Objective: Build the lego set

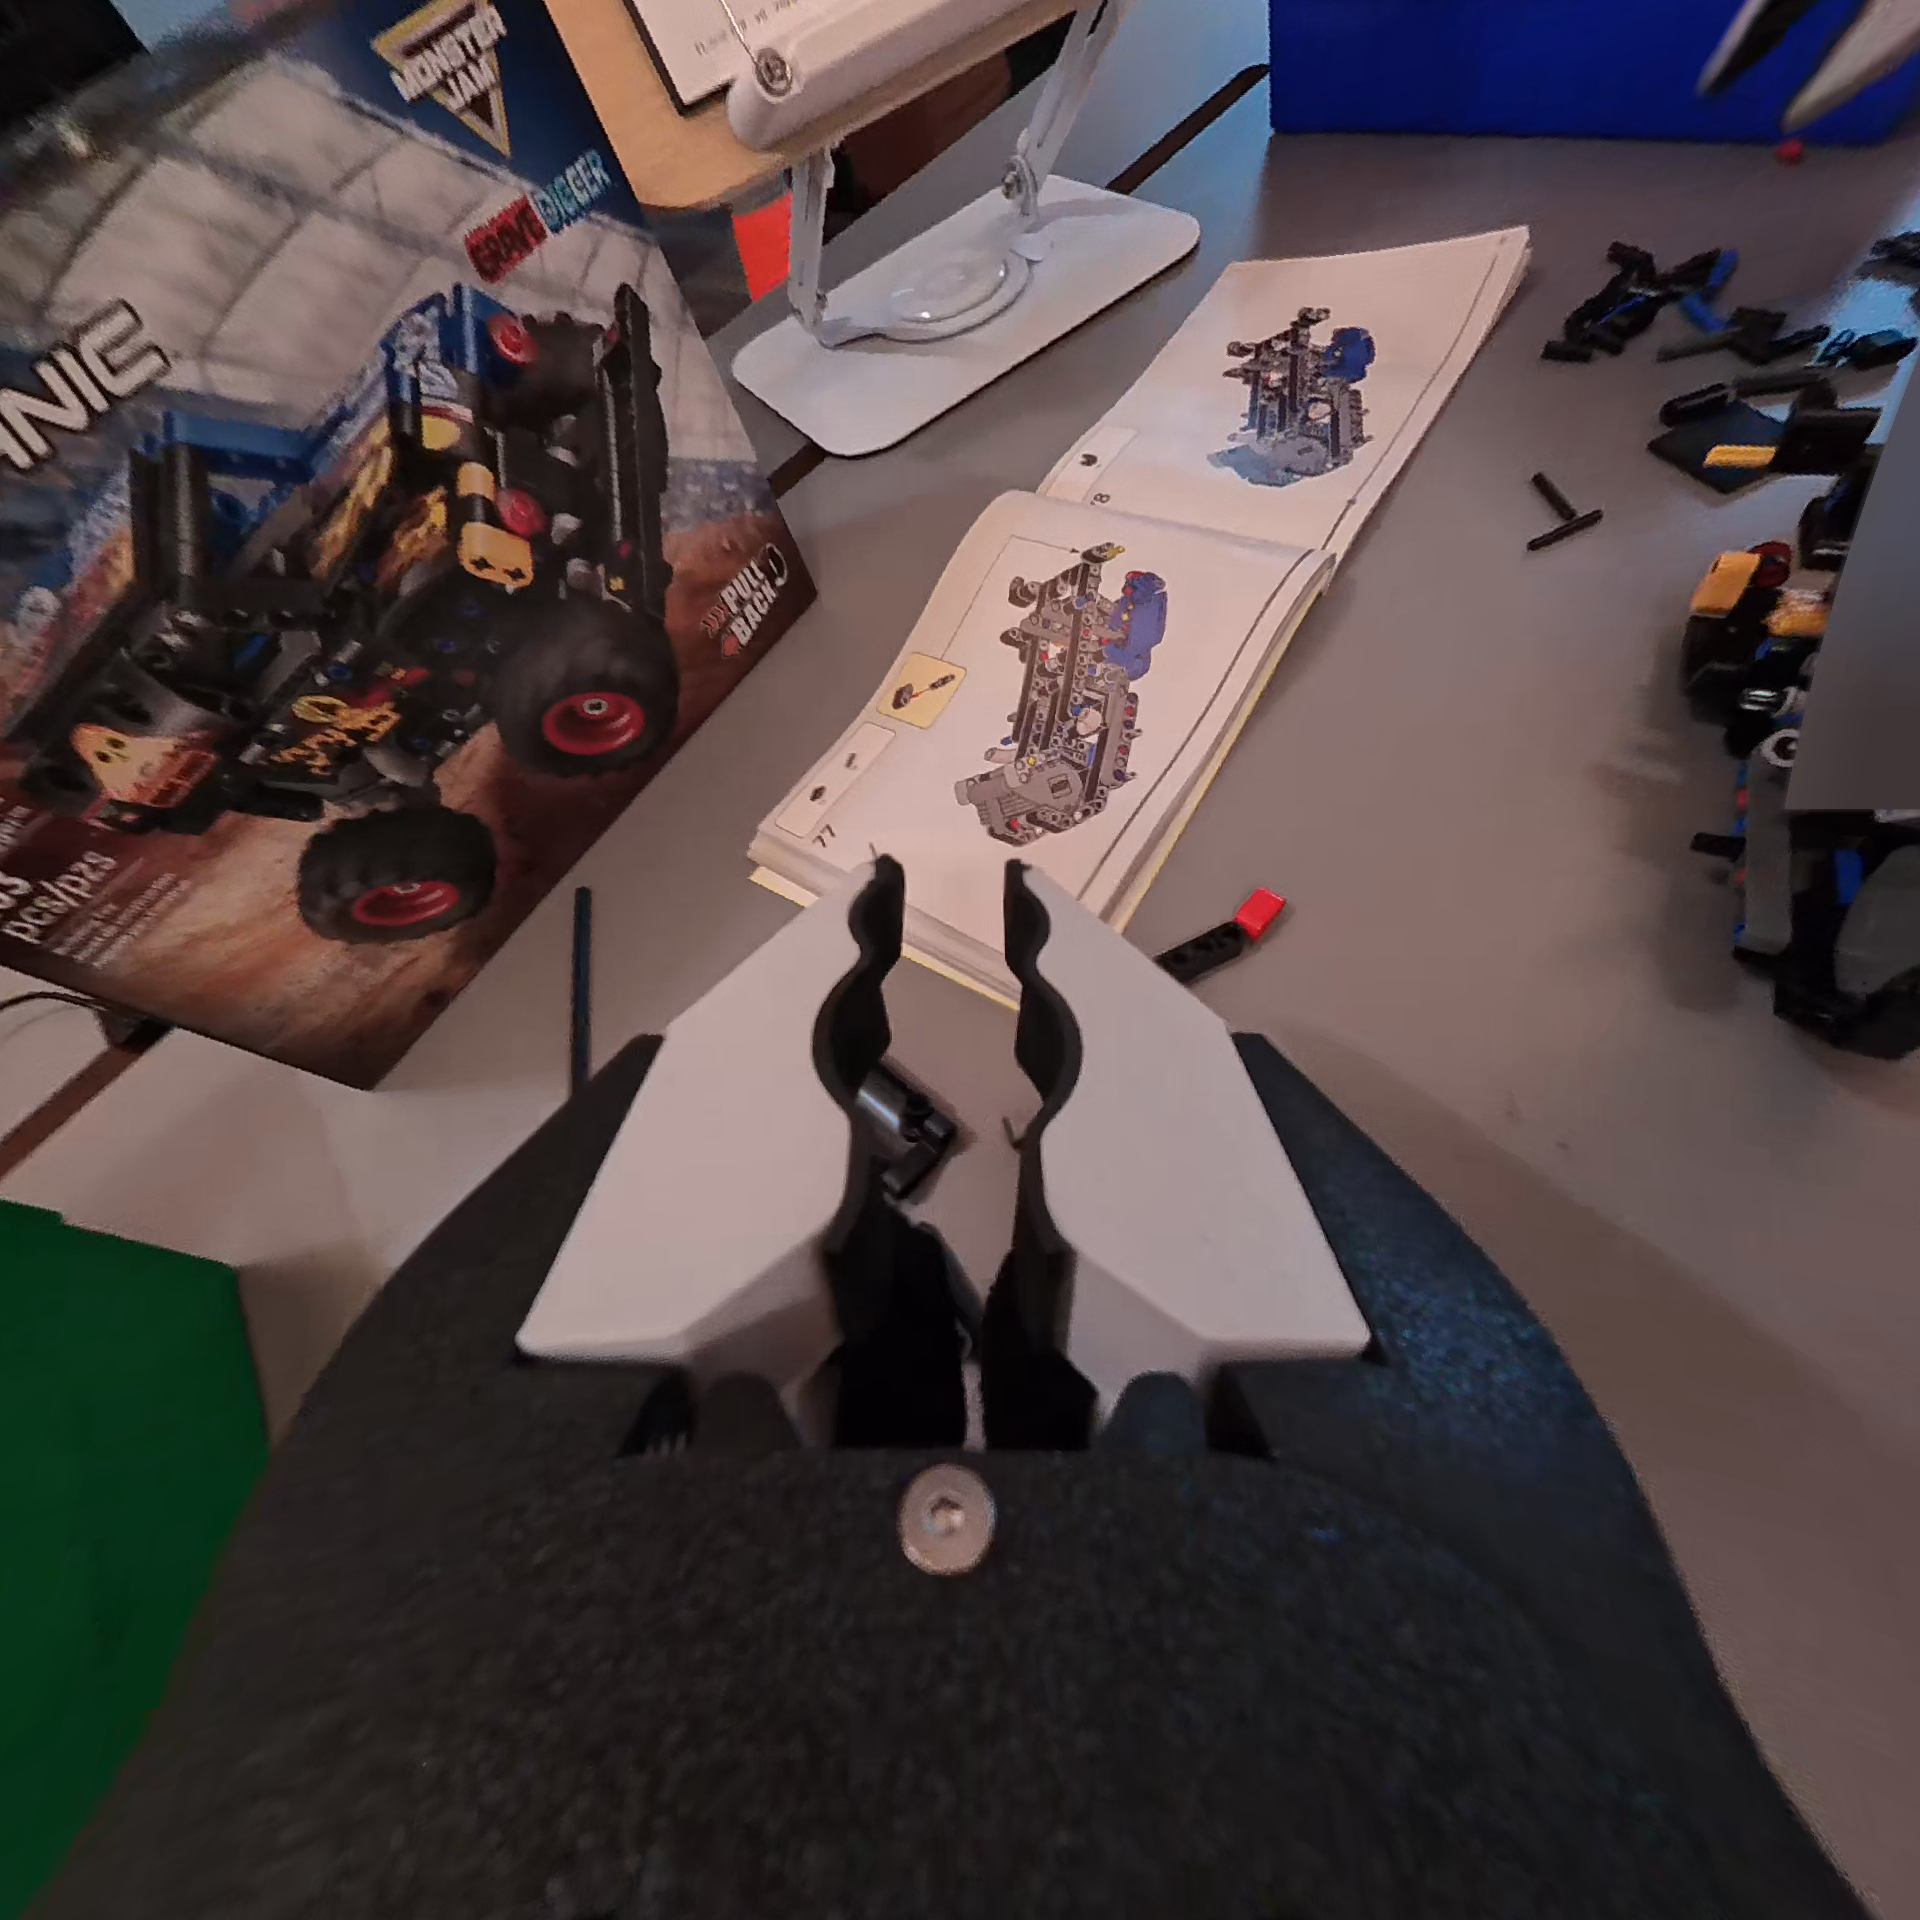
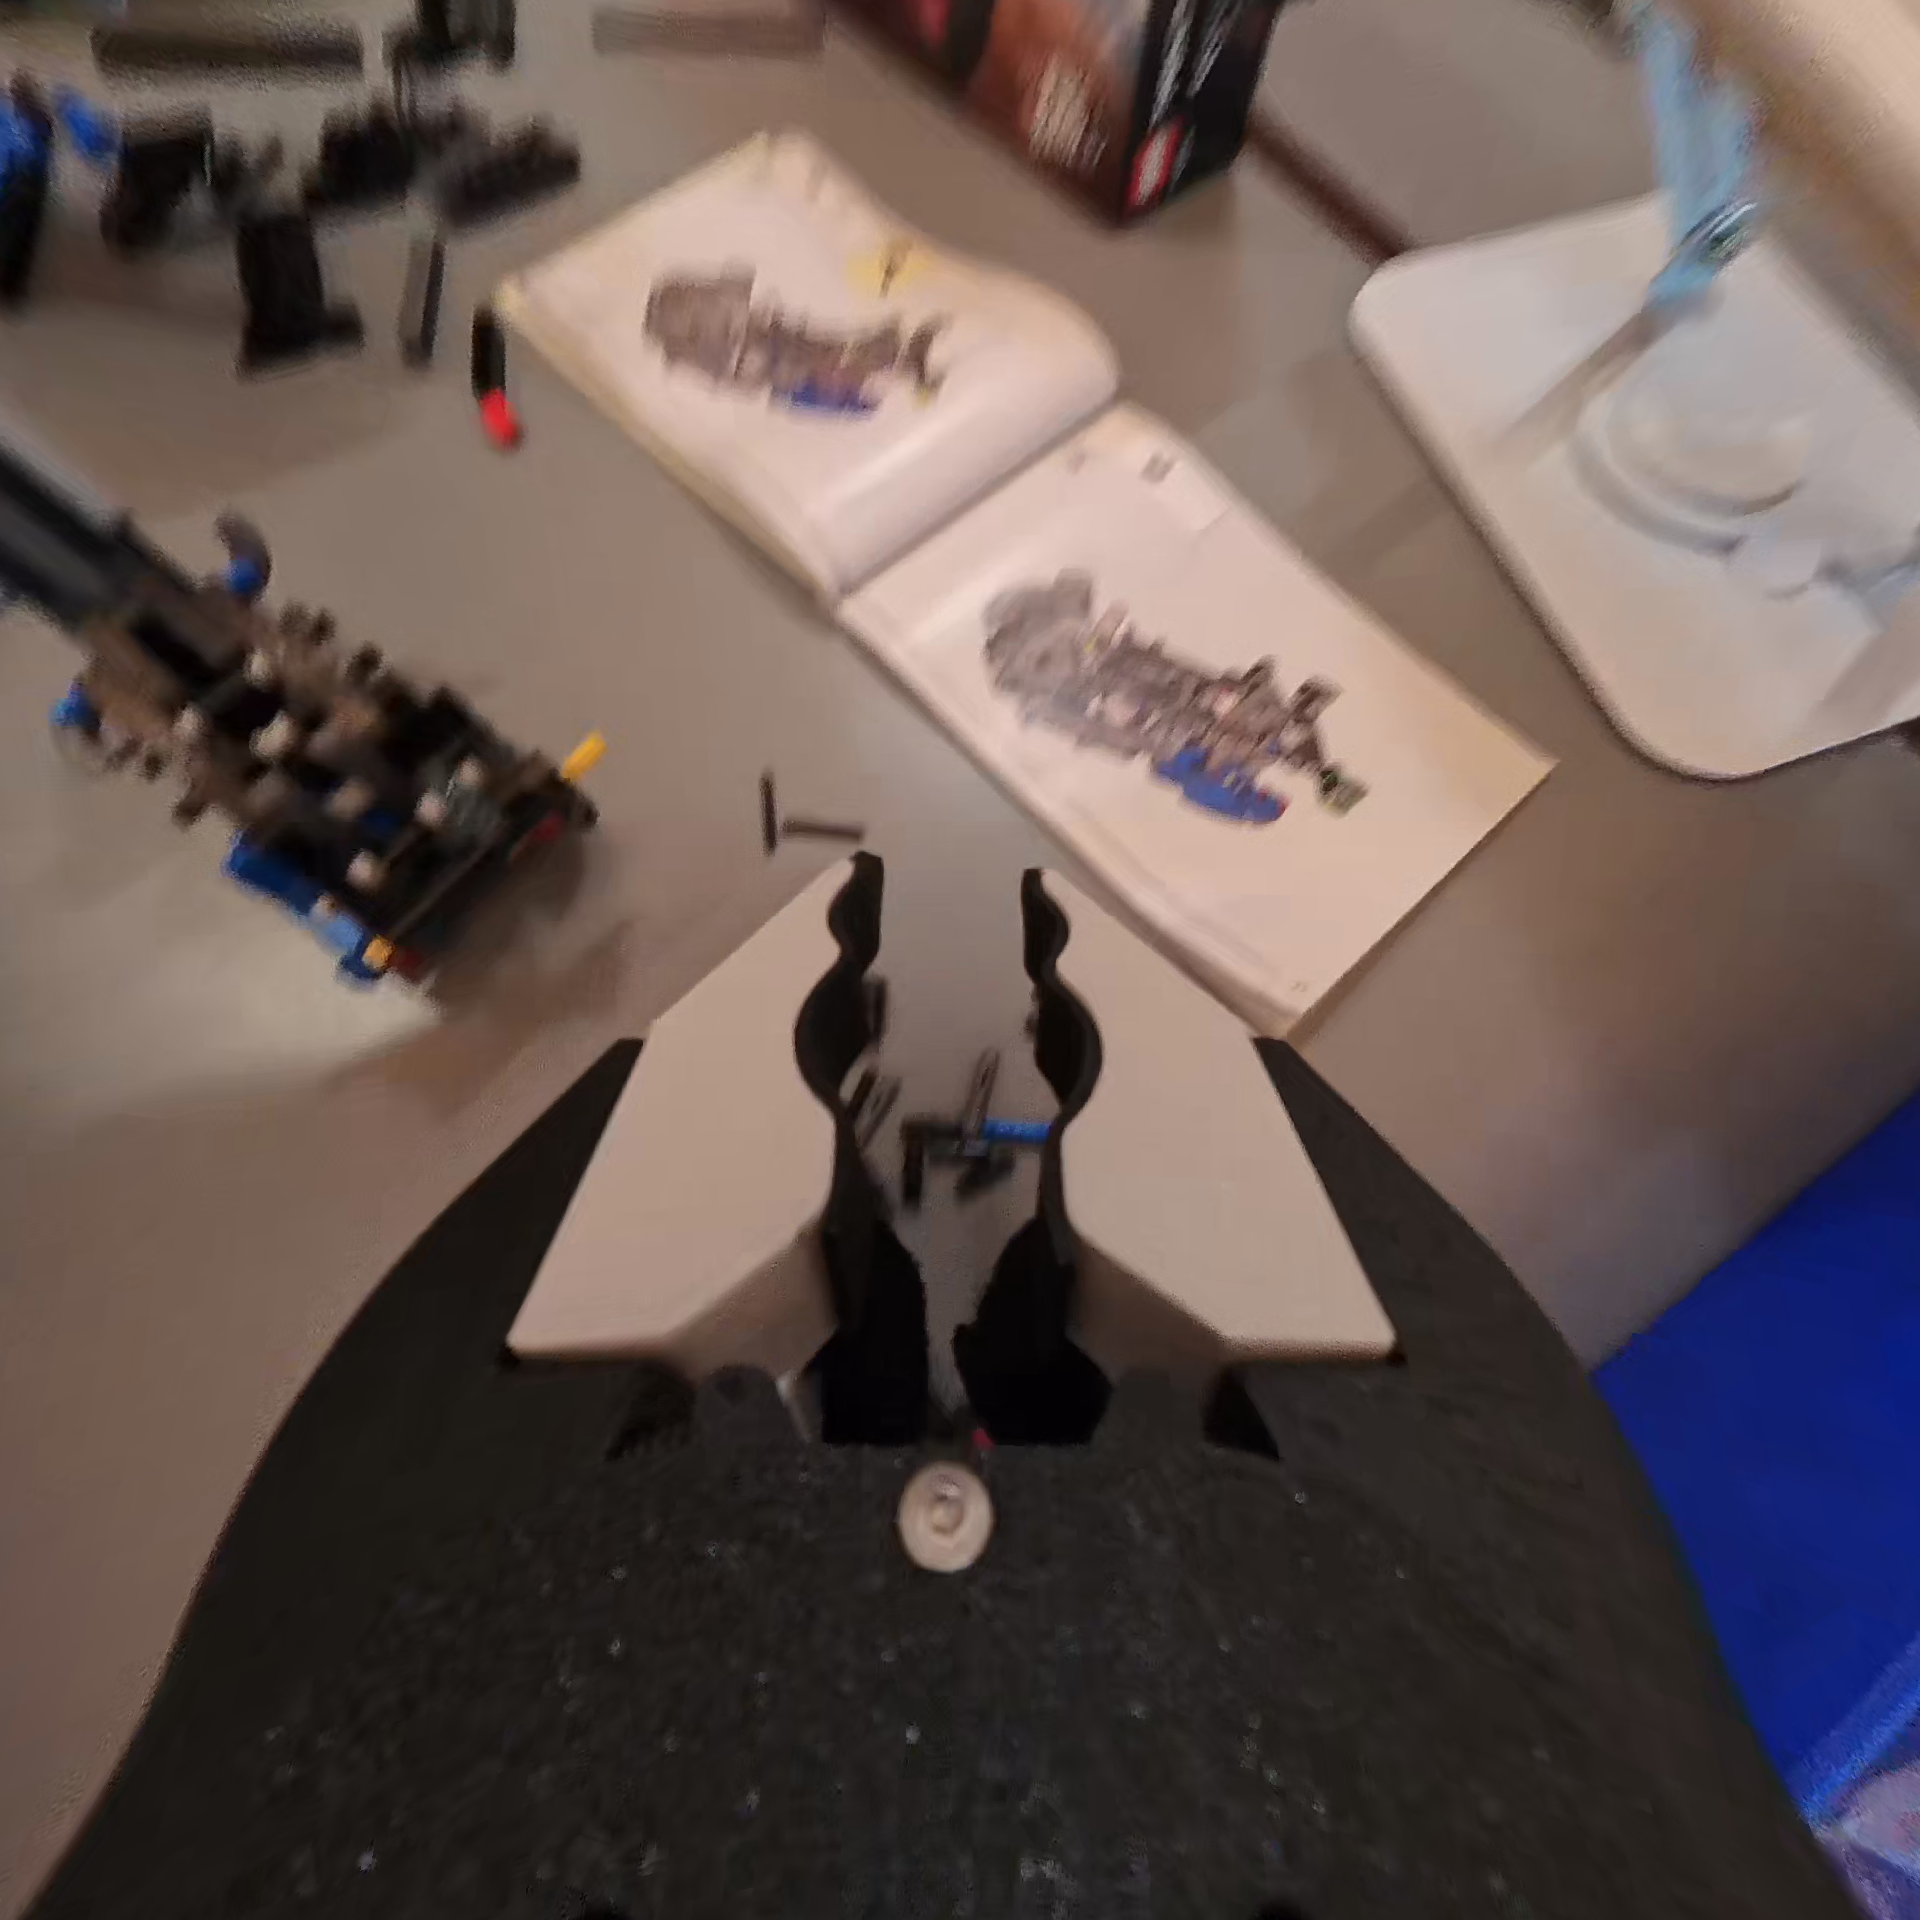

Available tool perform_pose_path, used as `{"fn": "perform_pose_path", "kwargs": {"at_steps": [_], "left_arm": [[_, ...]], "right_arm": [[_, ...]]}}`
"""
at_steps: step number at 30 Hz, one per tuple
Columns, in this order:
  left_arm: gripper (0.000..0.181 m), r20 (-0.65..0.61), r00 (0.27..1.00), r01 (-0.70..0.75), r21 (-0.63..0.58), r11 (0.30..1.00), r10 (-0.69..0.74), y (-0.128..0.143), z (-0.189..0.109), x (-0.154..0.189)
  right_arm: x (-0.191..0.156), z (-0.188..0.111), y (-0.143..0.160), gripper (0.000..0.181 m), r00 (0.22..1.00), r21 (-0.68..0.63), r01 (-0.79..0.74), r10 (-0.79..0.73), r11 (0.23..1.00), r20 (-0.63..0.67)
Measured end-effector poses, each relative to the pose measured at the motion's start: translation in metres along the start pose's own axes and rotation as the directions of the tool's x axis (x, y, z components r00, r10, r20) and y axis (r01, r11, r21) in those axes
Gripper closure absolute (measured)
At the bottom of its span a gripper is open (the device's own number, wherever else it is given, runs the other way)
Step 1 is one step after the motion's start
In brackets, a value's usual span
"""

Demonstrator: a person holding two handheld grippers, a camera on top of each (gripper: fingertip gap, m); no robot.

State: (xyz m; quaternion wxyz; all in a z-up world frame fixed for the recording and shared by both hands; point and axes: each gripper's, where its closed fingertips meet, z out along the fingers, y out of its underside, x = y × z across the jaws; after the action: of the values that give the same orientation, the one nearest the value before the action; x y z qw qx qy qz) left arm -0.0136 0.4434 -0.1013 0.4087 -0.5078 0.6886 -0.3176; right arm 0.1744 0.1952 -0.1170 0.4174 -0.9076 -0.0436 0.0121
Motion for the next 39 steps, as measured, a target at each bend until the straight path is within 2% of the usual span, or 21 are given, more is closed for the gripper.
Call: {"fn": "perform_pose_path", "kwargs": {"at_steps": [1, 3, 7, 11, 21, 23, 25, 27, 29, 31, 34, 36, 39], "left_arm": [[0.165, 0.013, 1.000, -0.015, 0.005, 1.000, 0.015, -0.001, -0.001, -0.002], [0.165, 0.017, 1.000, -0.019, 0.010, 1.000, 0.019, -0.002, -0.001, -0.002], [0.165, -0.007, 1.000, 0.013, 0.019, 1.000, -0.013, -0.003, 0.000, 0.000], [0.165, -0.022, 1.000, 0.021, 0.009, 1.000, -0.021, 0.000, 0.003, 0.002], [0.165, -0.052, 0.999, -0.006, -0.025, 1.000, 0.005, 0.008, 0.009, 0.013], [0.165, -0.058, 0.998, -0.013, -0.034, 0.999, 0.011, 0.009, 0.010, 0.016], [0.165, -0.056, 0.998, -0.021, -0.033, 0.999, 0.019, 0.009, 0.010, 0.017], [0.165, -0.054, 0.998, -0.024, -0.032, 0.999, 0.023, 0.009, 0.010, 0.017], [0.165, -0.050, 0.999, -0.023, -0.031, 0.999, 0.021, 0.008, 0.010, 0.016], [0.165, -0.045, 0.999, -0.020, -0.030, 0.999, 0.018, 0.008, 0.010, 0.014], [0.165, -0.035, 0.999, -0.020, -0.031, 0.999, 0.019, 0.009, 0.009, 0.011], [0.165, -0.029, 0.999, -0.020, -0.034, 0.999, 0.019, 0.010, 0.010, 0.009], [0.165, -0.029, 0.999, -0.017, -0.037, 0.999, 0.016, 0.011, 0.009, 0.008]], "right_arm": [[-0.010, -0.005, 0.007, 0.155, 0.998, -0.048, 0.011, -0.008, 0.999, 0.059], [-0.033, -0.019, 0.025, 0.169, 0.983, -0.140, 0.051, -0.025, 0.989, 0.182], [-0.024, -0.029, 0.064, 0.161, 0.989, -0.325, 0.146, -0.136, 0.935, 0.051], [-0.027, -0.023, 0.080, 0.160, 0.985, -0.414, 0.171, -0.162, 0.894, 0.056], [-0.033, -0.005, 0.099, 0.160, 0.990, -0.509, 0.126, -0.075, 0.851, 0.119], [-0.032, -0.002, 0.100, 0.171, 0.989, -0.510, 0.142, -0.095, 0.848, 0.118], [-0.031, -0.003, 0.100, 0.174, 0.985, -0.521, 0.171, -0.131, 0.836, 0.114], [-0.042, -0.005, 0.092, 0.174, 0.974, -0.484, 0.216, -0.154, 0.848, 0.165], [-0.072, -0.005, 0.074, 0.174, 0.938, -0.369, 0.293, -0.191, 0.882, 0.290], [-0.117, -0.007, 0.056, 0.174, 0.851, -0.214, 0.388, -0.260, 0.896, 0.455], [-0.189, -0.007, 0.039, 0.174, 0.675, 0.007, 0.488, -0.382, 0.873, 0.631], [-0.215, 0.006, 0.034, 0.174, 0.630, 0.095, 0.537, -0.473, 0.838, 0.616], [-0.231, 0.027, 0.039, 0.174, 0.615, 0.113, 0.591, -0.537, 0.799, 0.578]]}}
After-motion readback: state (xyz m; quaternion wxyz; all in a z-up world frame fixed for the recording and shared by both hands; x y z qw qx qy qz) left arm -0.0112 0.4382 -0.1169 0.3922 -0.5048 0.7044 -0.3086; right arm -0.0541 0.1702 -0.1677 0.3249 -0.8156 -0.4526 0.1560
